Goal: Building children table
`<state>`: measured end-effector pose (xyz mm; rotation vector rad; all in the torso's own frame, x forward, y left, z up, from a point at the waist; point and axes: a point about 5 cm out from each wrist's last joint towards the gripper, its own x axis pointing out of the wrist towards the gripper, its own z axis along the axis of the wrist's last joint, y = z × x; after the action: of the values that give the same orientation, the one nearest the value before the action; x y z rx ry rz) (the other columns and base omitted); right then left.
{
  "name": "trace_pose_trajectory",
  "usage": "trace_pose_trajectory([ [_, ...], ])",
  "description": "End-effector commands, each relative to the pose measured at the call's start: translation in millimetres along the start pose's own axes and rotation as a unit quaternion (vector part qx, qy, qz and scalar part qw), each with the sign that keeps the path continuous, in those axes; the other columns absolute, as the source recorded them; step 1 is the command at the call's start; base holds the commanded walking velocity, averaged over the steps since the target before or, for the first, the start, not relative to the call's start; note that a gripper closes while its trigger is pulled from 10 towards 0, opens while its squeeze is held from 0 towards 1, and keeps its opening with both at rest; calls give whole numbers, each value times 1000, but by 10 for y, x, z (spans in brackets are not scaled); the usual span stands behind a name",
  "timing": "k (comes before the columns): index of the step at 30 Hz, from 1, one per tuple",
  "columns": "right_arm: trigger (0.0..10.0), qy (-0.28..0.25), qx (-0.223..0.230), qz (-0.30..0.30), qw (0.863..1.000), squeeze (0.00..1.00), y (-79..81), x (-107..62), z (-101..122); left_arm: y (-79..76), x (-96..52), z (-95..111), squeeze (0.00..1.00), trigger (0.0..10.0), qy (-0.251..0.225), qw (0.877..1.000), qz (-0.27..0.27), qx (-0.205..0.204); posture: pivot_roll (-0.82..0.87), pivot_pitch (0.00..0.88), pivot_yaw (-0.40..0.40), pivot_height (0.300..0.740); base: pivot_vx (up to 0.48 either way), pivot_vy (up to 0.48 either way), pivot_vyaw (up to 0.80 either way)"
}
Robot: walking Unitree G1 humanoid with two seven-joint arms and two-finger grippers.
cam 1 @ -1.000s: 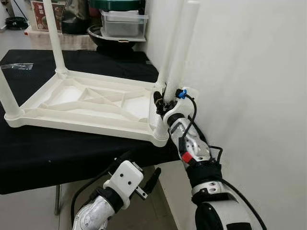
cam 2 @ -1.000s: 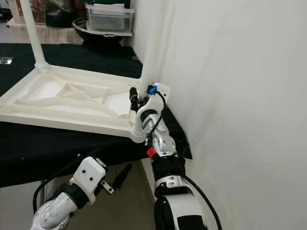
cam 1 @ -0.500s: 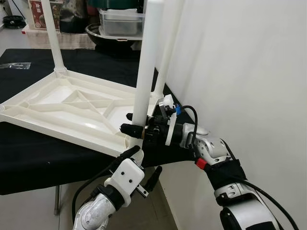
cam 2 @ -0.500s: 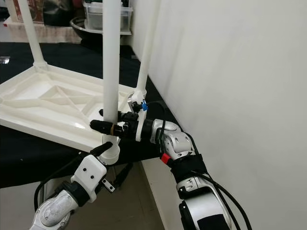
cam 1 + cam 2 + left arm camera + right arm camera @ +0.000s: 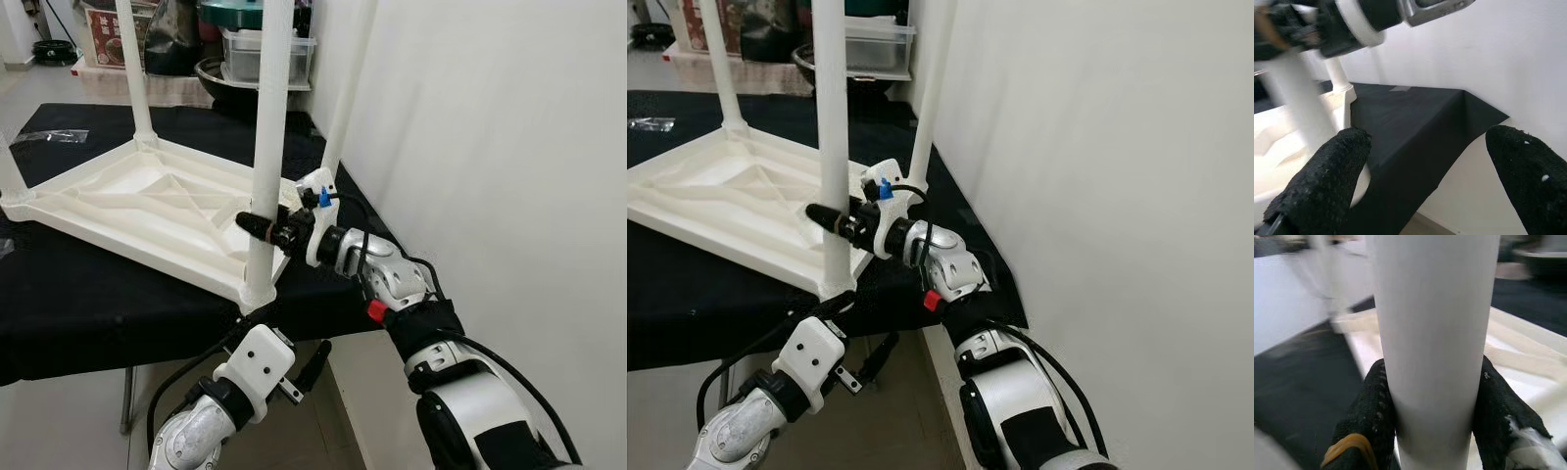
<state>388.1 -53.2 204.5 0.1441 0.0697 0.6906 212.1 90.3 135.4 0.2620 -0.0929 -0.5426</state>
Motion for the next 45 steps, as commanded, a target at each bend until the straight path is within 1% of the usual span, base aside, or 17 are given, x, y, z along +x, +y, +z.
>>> trace_pose_trajectory([
  [1, 0, 20, 36, -163, 986, 0, -303, -115, -132, -14, 3, -37, 0, 10000, 7, 1000, -4, 1, 105, 0, -143, 740, 0, 0, 0],
  [6, 0, 10, 77, -396, 915, 0, -462, -322, -272, -23, 8, -39, 0, 10000, 7, 1000, -5, 1, 111, 0, -141, 740, 0, 0, 0],
  [10, 0, 3, 82, -414, 906, 0, -384, -317, -284, -20, 9, -37, 0, 10000, 7, 1000, -5, 2, 111, 0, -143, 740, 0, 0, 0],
  [11, 3608, -4, 100, -397, 913, 0, -282, -262, -295, -20, 8, -39, 0, 10000, 7, 1000, -5, 2, 110, 0, -139, 740, 0, 0, 0],
  [13, 3608, -8, 112, -386, 916, 0, -210, -215, -298, -20, 8, -40, 0, 10000, 8, 1000, -5, 3, 111, 0, -140, 740, 0, 0, 0],
  [14, 10000, -21, 132, -357, 924, 0, -124, -156, -284, -23, 9, -39, 0, 10000, 7, 1000, -5, 3, 113, 0, -141, 740, 0, 0, 0],
  [15, 10000, -21, 132, -357, 924, 0, -124, -156, -284, -23, 9, -39, 0, 10000, 7, 1000, -5, 3, 113, 0, -141, 740, 0, 0, 0],
  [16, 10000, -53, 143, -319, 935, 1000, -45, -100, -208, -22, 10, -34, 0, 10000, 7, 1000, -5, 3, 110, 0, -142, 740, 0, 0, 0],
  [18, 10000, -70, 140, -311, 938, 1000, -45, -94, -161, -18, 10, -34, 0, 10000, 7, 1000, -4, 3, 110, 0, -141, 740, 0, 0, 0],
  [19, 10000, -95, 121, -305, 940, 39, -66, -103, -85, -16, 11, -37, 0, 10000, 7, 1000, -3, 3, 111, 0, -143, 740, 0, 0, 0],
  [24, 10000, -140, 124, -230, 955, 0, -77, -102, 96, -14, 27, -29, 0, 10000, 6, 1000, -2, 3, 116, 0, -144, 740, 0, 0, 0],
  [25, 10000, -141, 111, -105, 978, 0, -79, -125, 184, 2, 33, -18, 0, 10000, 4, 1000, 1, 3, 117, 0, -147, 740, 0, 0, 0],
  [28, 10000, -114, 103, 14, 988, 0, -73, -177, 188, 11, 34, -16, 0, 10000, 3, 1000, 2, 3, 111, 0, -146, 740, 0, 0, 0],
  [37, 10000, 13, -7, 325, 945, 0, 3, -486, -29, 21, 27, -23, 0, 10000, 6, 1000, 5, 8, 124, 0, -150, 740, 0, 0, 0],
  [42, 10000, 10, -11, 338, 941, 0, 37, -427, 2, 48, 23, -26, 0, 10000, 8, 1000, 12, 11, 122, 0, -147, 740, 0, 0, 0],
  [43, 0, 0, -16, 305, 952, 0, 63, -331, 25, 47, 22, -28, 0, 10000, 8, 1000, 12, 11, 121, 0, -146, 740, 0, 0, 0],
  [45, 0, -11, -30, 211, 977, 0, 82, -154, 41, 36, 24, -29, 0, 10000, 8, 1000, 9, 10, 122, 0, -147, 740, 0, 0, 0],
])
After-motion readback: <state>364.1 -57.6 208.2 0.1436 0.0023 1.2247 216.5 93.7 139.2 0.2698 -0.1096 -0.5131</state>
